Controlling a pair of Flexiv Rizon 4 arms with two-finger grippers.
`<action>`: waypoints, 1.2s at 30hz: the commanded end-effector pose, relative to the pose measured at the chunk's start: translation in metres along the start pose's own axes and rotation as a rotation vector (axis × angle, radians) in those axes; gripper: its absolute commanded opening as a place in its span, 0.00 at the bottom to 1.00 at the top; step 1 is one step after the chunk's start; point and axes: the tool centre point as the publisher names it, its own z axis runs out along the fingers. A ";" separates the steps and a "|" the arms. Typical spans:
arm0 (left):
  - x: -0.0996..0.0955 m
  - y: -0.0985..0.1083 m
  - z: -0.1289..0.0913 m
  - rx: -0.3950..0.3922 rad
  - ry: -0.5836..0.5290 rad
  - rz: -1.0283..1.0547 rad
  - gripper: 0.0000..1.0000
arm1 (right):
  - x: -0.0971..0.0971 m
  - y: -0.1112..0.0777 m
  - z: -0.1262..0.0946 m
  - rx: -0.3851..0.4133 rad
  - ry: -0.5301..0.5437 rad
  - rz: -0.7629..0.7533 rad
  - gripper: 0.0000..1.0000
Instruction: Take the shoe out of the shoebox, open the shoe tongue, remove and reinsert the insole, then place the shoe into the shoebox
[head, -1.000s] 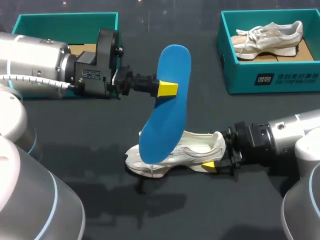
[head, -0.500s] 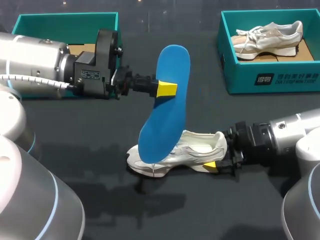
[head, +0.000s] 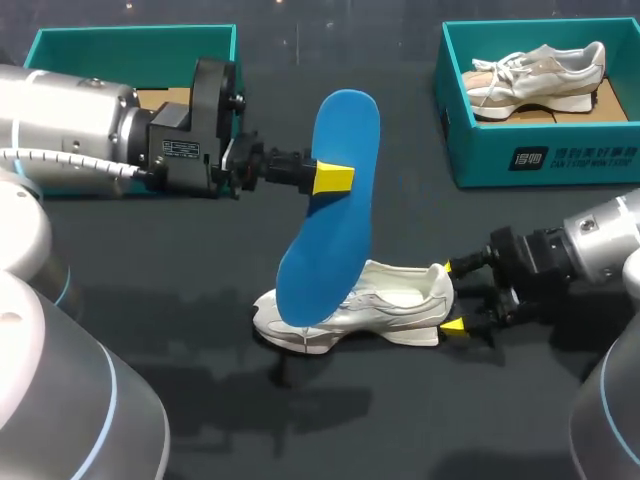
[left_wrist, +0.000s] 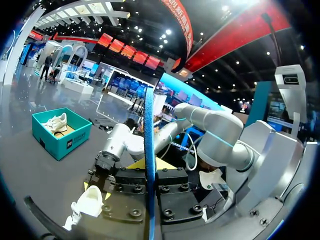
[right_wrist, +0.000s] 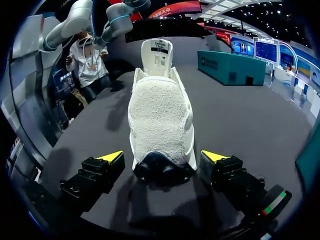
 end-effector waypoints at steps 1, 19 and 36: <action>0.000 0.001 0.001 0.002 -0.001 0.000 0.00 | 0.006 0.010 -0.024 0.173 0.002 0.030 1.00; 0.000 0.001 0.001 0.002 -0.001 0.000 0.00 | 0.011 0.017 -0.030 0.377 -0.001 0.082 1.00; 0.000 0.001 0.001 0.002 -0.001 0.000 0.00 | 0.027 0.040 -0.040 0.779 -0.032 0.209 1.00</action>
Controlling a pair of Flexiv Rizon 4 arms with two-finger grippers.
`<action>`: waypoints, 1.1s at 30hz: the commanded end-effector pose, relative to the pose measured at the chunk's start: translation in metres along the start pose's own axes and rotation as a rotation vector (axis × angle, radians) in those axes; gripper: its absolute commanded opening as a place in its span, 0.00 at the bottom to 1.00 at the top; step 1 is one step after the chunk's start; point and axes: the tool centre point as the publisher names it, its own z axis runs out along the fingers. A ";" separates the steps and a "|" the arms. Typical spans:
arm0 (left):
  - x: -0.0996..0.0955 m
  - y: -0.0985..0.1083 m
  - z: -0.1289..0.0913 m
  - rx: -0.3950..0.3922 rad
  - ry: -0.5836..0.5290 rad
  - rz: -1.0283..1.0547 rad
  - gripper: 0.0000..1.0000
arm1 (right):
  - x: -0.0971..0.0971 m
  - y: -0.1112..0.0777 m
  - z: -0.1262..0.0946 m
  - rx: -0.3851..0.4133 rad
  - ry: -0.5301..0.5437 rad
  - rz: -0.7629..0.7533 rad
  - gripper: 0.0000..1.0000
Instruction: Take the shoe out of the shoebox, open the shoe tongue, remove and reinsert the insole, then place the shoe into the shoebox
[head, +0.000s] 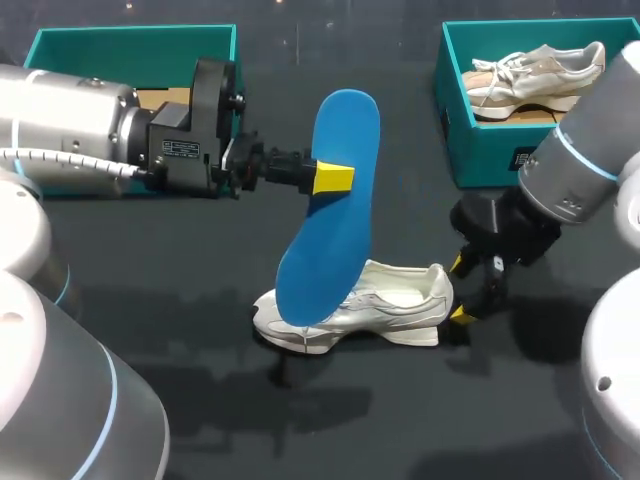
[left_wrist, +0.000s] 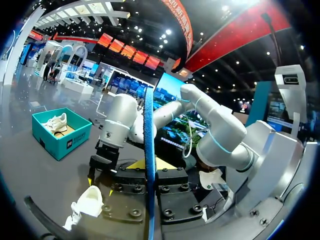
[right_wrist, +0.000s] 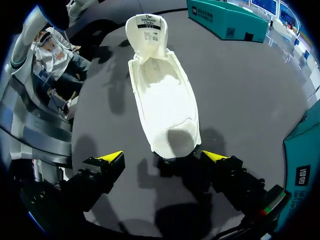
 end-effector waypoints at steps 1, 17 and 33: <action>0.000 0.001 0.001 0.002 0.000 0.000 0.00 | 0.009 0.008 -0.010 0.238 -0.029 0.022 1.00; 0.000 0.001 0.001 0.002 0.000 0.000 0.00 | 0.018 0.014 -0.013 0.301 -0.112 -0.017 1.00; 0.000 0.001 0.001 0.002 0.000 0.000 0.00 | 0.010 0.038 -0.017 0.301 -0.173 -0.073 1.00</action>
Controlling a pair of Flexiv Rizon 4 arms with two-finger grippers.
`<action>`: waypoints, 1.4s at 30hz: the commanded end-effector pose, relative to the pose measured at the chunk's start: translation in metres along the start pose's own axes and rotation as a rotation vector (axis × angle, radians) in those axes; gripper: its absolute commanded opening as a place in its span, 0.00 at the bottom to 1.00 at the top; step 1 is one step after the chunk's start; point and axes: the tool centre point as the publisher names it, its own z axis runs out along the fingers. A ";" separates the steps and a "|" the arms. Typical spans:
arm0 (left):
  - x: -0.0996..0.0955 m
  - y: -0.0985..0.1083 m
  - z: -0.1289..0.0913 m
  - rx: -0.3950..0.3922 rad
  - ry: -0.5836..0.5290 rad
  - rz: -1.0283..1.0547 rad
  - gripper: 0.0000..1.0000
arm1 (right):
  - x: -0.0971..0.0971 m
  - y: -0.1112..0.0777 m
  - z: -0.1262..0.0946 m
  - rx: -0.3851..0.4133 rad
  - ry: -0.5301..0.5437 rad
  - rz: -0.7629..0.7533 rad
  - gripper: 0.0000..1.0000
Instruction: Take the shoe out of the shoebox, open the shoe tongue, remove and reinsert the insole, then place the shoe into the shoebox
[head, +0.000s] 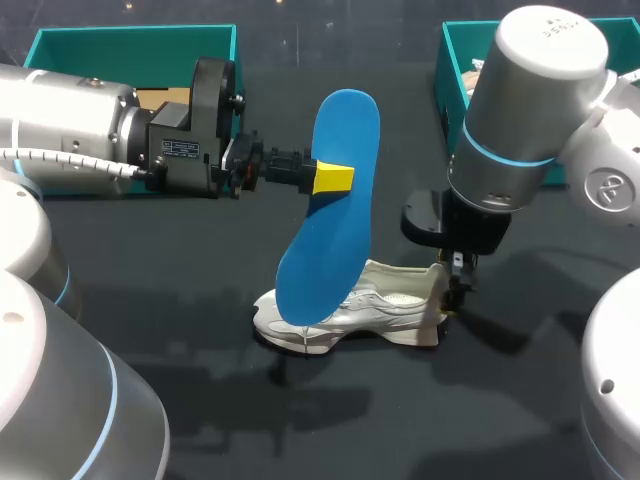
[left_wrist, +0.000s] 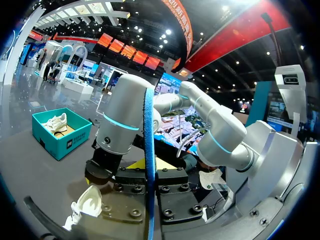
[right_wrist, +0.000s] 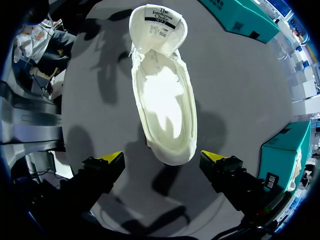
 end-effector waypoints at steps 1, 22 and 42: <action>0.000 0.001 0.001 0.002 0.000 0.000 0.00 | 0.001 0.011 -0.002 0.003 -0.014 -0.014 1.00; 0.000 0.001 0.001 0.002 0.000 0.000 0.00 | -0.033 0.072 0.010 0.034 -0.035 -0.142 1.00; 0.000 0.001 0.001 0.002 0.000 0.000 0.00 | -0.042 0.089 0.045 0.064 -0.008 -0.163 0.86</action>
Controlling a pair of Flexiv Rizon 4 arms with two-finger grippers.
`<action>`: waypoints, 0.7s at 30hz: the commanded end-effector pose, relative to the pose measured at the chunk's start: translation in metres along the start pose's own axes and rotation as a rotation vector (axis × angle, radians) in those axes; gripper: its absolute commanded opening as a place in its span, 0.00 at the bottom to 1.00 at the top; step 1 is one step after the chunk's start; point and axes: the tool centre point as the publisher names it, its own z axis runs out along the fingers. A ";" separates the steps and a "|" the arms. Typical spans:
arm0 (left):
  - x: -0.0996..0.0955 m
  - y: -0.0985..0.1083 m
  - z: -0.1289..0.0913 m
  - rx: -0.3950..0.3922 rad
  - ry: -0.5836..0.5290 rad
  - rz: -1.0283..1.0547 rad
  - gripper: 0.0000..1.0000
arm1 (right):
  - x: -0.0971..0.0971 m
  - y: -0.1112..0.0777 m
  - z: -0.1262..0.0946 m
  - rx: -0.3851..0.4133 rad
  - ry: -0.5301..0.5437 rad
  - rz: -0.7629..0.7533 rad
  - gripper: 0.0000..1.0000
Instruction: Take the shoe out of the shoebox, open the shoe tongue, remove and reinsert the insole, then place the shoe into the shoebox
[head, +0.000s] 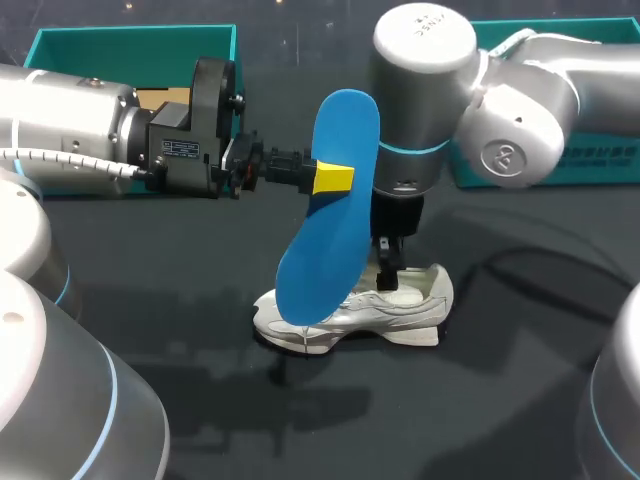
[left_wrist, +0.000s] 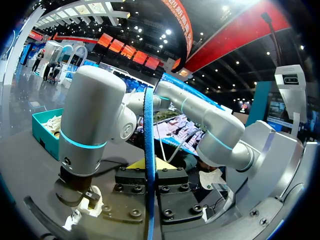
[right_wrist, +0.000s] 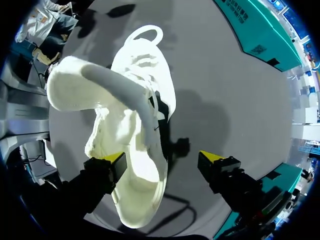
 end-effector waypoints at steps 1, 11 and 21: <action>0.000 0.001 0.001 0.002 0.000 0.000 0.00 | -0.003 0.004 0.013 0.003 0.009 -0.001 0.84; 0.000 0.001 0.001 0.002 0.000 0.000 0.00 | -0.002 0.001 0.028 0.016 0.049 0.007 0.45; 0.000 0.001 0.001 0.002 0.000 0.000 0.00 | 0.003 -0.004 0.029 0.026 0.061 0.009 0.00</action>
